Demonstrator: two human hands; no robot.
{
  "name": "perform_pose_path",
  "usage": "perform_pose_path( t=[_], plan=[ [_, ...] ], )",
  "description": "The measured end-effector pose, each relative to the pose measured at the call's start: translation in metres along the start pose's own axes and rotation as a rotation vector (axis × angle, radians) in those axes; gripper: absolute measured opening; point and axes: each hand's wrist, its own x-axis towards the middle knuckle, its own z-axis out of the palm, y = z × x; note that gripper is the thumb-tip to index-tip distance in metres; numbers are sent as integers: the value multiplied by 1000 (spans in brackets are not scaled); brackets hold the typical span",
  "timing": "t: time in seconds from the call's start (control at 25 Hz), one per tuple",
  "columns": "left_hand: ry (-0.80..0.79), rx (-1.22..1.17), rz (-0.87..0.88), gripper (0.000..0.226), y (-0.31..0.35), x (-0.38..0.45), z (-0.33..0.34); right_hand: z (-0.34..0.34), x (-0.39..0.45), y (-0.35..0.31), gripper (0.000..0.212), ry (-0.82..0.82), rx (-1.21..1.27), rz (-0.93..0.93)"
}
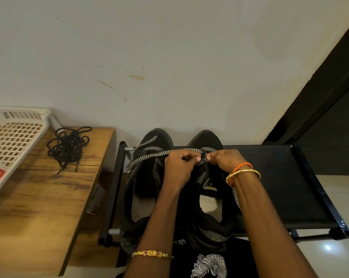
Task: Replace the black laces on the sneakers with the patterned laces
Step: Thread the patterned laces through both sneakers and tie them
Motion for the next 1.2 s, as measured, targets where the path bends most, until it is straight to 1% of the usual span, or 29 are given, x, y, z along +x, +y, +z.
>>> perform_pose_path(
  t=[0.16, 0.32, 0.44, 0.52, 0.64, 0.76, 0.88, 1.0, 1.2],
  plan=[
    [-3, 36, 36, 14, -1, 2, 1, 3, -6, 1, 24, 23, 73, 11],
    [14, 63, 35, 13, -3, 1, 3, -2, -13, 3, 26, -13, 150, -30],
    [27, 94, 35, 13, -2, 1, 2, 1, -11, 5, 20, 1, 124, -65],
    [36, 130, 51, 12, 1, 0, 2, 1, -10, 6, 12, -8, 146, -46],
    [33, 184, 74, 13, 5, 0, 2, -1, -8, 6, 9, -48, 180, -41],
    [44, 182, 71, 12, 5, -1, 1, -2, -12, 5, 6, -61, 161, -66],
    [47, 179, 81, 11, 5, -3, -1, 0, -15, 4, 18, -44, 71, -125],
    [44, 137, 58, 12, 3, -5, -2, 2, -16, 5, 16, 14, 3, -147],
    [40, 75, 27, 13, 1, -6, -1, 2, -12, 4, 19, -42, 104, -83]
  ],
)
